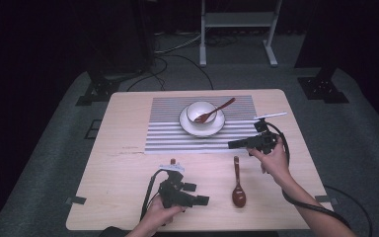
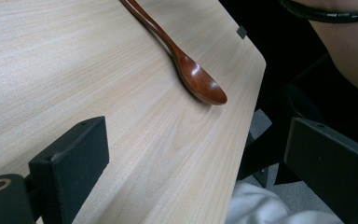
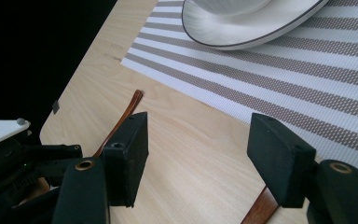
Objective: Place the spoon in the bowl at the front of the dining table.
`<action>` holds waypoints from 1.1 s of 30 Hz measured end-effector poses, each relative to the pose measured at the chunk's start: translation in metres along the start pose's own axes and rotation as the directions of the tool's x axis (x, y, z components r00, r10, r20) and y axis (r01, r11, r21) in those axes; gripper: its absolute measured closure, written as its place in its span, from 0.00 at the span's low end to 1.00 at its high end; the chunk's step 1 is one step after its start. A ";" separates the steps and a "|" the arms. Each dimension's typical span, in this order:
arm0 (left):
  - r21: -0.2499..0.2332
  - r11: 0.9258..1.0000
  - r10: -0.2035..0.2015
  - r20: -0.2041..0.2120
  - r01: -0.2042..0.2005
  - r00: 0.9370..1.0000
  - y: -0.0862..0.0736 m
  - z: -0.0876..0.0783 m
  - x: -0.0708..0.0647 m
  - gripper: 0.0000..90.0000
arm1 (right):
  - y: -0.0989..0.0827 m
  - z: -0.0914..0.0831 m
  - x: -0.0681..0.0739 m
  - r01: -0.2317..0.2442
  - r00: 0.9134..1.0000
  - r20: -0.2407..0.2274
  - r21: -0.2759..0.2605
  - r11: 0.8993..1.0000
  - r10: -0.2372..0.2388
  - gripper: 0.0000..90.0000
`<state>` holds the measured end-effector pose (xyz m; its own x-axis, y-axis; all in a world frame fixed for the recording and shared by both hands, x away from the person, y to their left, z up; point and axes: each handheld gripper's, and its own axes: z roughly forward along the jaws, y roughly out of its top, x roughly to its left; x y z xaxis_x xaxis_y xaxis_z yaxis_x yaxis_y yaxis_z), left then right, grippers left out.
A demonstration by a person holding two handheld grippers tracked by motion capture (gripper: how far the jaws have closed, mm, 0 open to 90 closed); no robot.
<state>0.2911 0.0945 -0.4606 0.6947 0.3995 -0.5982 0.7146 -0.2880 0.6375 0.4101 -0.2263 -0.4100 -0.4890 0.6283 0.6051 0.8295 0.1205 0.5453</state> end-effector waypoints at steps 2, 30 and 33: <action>0.000 1.000 0.000 0.000 0.000 1.000 0.000 0.000 0.000 0.06 | -0.003 0.001 0.001 0.003 1.000 -0.004 0.007 1.000 -0.003 0.41; -0.003 1.000 -0.001 -0.001 0.001 1.000 0.000 -0.001 0.000 0.06 | -0.044 -0.003 0.004 0.005 0.998 -0.057 0.004 1.000 -0.005 0.41; -0.006 1.000 -0.003 -0.002 0.003 1.000 0.000 0.000 0.000 0.06 | -0.047 -0.004 0.004 0.007 0.998 -0.058 0.001 1.000 -0.007 0.41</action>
<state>0.2909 0.0949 -0.4604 0.6921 0.4022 -0.5993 0.7164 -0.2814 0.6384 0.3683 -0.2323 -0.4310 -0.5095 0.5822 0.6336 0.8264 0.1258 0.5489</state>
